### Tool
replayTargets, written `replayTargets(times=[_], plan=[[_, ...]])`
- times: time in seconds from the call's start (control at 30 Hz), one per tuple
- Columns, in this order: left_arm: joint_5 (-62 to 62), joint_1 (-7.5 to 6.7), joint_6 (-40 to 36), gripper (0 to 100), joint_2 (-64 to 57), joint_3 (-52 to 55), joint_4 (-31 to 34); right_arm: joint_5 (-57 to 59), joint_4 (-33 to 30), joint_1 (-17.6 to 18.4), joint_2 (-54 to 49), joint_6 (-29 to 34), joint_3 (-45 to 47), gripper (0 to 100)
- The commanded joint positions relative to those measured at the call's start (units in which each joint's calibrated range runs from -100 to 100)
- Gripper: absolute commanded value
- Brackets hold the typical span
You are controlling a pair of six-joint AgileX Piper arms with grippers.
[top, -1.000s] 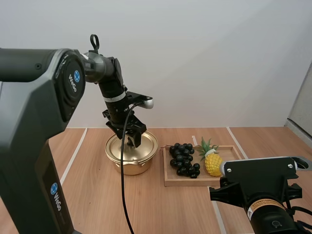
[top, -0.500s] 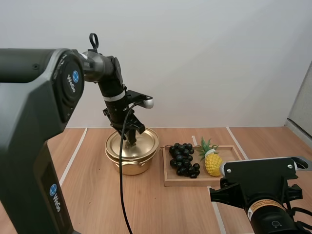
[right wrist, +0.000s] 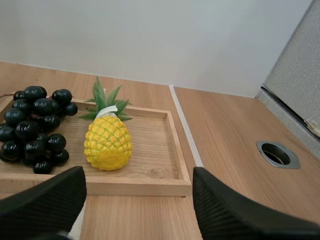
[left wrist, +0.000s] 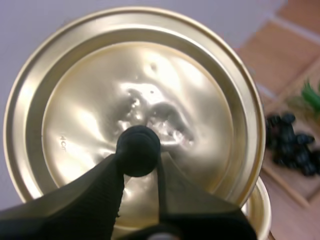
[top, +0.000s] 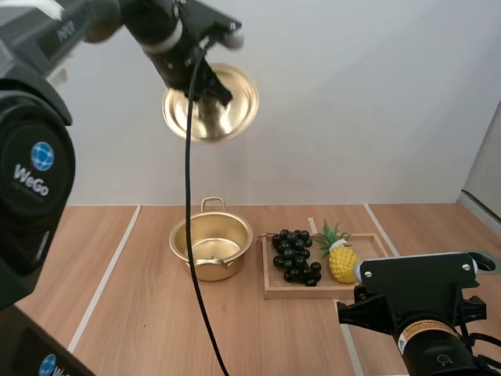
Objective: Open the pot, put the pineapple inside, and close it
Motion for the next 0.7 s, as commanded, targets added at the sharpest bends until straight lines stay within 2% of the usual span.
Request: replayTargets(times=[0.0,0.13,0.37,0.5,0.67], plan=[[-12.97,-0.19,-4.81,0,-3.38,-10.01,-0.64,-0.40,-0.56,-0.19,-0.30,-0.13,0.00,100],[-28.43,-0.19,-7.52,0,-5.66,-21.81,-0.64,-0.40,-0.56,-0.19,-0.30,-0.13,0.00,100],[-52.63,-0.19,-19.21,0,-8.31,-39.70,-0.64,-0.40,-0.56,-0.19,-0.30,-0.13,0.00,100],[-65.58,-0.19,-22.85,0,-11.13,-44.60,-0.64,-0.40,-0.56,-0.19,-0.30,-0.13,0.00,100],[-87.05,-0.19,-23.39,0,-14.67,-45.98,-0.64,-0.40,-0.56,-0.19,-0.30,-0.13,0.00,100]])
